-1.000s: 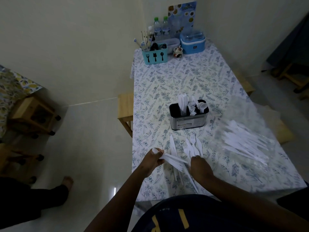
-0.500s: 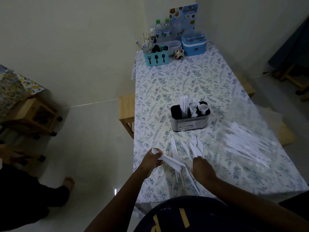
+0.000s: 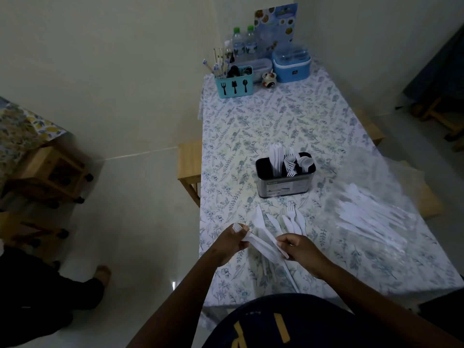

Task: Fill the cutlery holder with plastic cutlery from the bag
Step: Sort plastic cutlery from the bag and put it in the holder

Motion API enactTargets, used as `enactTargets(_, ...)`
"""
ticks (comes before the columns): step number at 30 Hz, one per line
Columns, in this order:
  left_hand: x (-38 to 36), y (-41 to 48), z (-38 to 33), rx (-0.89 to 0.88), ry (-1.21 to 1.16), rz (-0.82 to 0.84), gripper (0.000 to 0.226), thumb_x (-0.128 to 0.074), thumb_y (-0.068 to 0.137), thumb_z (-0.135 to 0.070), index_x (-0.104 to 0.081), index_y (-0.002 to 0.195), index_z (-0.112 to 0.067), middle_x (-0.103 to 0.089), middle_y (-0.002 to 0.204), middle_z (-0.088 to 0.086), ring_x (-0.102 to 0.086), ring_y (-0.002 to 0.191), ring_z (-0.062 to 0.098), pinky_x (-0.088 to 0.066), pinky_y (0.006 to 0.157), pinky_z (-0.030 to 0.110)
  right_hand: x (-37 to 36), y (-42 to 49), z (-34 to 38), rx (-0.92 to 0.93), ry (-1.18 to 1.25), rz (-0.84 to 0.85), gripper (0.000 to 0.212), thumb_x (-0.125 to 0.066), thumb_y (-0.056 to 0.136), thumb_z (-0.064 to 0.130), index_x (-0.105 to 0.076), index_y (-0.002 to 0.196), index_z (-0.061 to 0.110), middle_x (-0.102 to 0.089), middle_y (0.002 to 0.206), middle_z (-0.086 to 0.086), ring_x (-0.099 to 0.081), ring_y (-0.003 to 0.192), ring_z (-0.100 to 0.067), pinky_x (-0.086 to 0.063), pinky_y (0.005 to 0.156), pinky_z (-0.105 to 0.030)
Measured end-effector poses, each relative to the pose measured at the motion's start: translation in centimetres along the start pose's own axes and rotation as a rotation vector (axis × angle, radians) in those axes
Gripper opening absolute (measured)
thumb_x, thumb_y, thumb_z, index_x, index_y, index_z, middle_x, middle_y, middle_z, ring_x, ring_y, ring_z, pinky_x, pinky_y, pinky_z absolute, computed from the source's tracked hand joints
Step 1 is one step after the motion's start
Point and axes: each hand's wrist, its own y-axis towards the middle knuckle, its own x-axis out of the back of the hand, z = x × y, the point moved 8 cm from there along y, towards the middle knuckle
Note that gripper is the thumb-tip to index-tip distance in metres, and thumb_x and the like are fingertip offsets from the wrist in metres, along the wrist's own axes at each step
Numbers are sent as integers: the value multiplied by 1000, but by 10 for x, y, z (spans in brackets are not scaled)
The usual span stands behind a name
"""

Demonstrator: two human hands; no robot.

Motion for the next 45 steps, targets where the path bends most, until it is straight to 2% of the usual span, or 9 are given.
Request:
enactTargets(2, -7, 0, -3, -6, 1, 38, 16, -50, 99, -18, -60, 90, -11, -56, 79, 1, -54, 67, 8, -49, 66, 22, 0, 0, 2, -9, 13, 5, 13, -63, 91, 18, -70, 99, 11, -69, 98, -7, -66, 87, -22, -58, 80, -30)
enactTargets(6, -11, 3, -7, -5, -6, 48, 22, -52, 98, -21, -63, 97, -2, -62, 86, 6, -60, 72, 9, -52, 69, 20, 4, 1, 2, -32, 16, -16, 16, -63, 90, 15, -71, 102, 8, -69, 91, -9, -65, 77, -16, -54, 65, -18)
enactTargets(10, -21, 1, -10, 5, 35, 85, 21, -52, 99, -20, -60, 106, -2, -62, 90, 4, -61, 80, 10, -53, 72, 20, 7, 4, 1, -19, -11, -5, 16, -65, 88, 16, -73, 101, 10, -72, 95, -13, -67, 79, -17, -55, 67, -21)
enactTargets(13, -19, 4, -9, 10, 5, 43, 23, -53, 98, -17, -57, 118, -4, -63, 99, 4, -61, 91, 15, -54, 74, 23, 9, 7, 0, -2, -82, -11, 14, -68, 86, 19, -75, 97, 15, -74, 93, -1, -69, 82, -13, -55, 70, -22)
enactTargets(23, -4, 20, -12, -9, -78, -41, 10, -52, 98, -13, -54, 105, -6, -56, 89, 7, -54, 77, 16, -50, 65, 25, 83, 32, 9, -8, -445, -528, 16, -55, 86, 6, -68, 78, 11, -70, 82, -4, -61, 73, -16, -39, 55, -19)
enactTargets(30, 16, 29, -13, 15, -122, -126, 8, -53, 98, -16, -58, 100, -10, -57, 91, 8, -55, 76, 16, -49, 70, 28, 84, 68, 13, -62, -595, -475, 18, -59, 87, 23, -70, 82, 11, -72, 88, -6, -64, 82, -21, -43, 65, -24)
enactTargets(35, 30, 34, -16, 24, -126, -217, 7, -54, 98, -15, -59, 97, -11, -59, 95, 11, -56, 79, 20, -50, 69, 29, 77, 83, 14, -158, -701, -466, 41, -61, 84, 44, -65, 94, 5, -69, 92, -13, -65, 86, -29, -44, 64, -28)
enactTargets(40, 37, 39, -19, 35, -131, -283, 13, -50, 99, -11, -60, 89, -11, -59, 86, 10, -54, 73, 20, -49, 61, 26, 77, 95, 5, -277, -623, -409, 31, -67, 78, 29, -66, 93, 2, -70, 95, -15, -66, 88, -30, -45, 63, -26)
enactTargets(45, 36, 45, -13, 71, -87, -261, 12, -50, 98, -14, -61, 92, -13, -62, 89, 8, -55, 79, 19, -45, 70, 28, 68, 97, 5, -239, -488, -329, 14, -69, 80, 20, -70, 87, 7, -71, 90, -10, -65, 85, -25, -44, 68, -24)
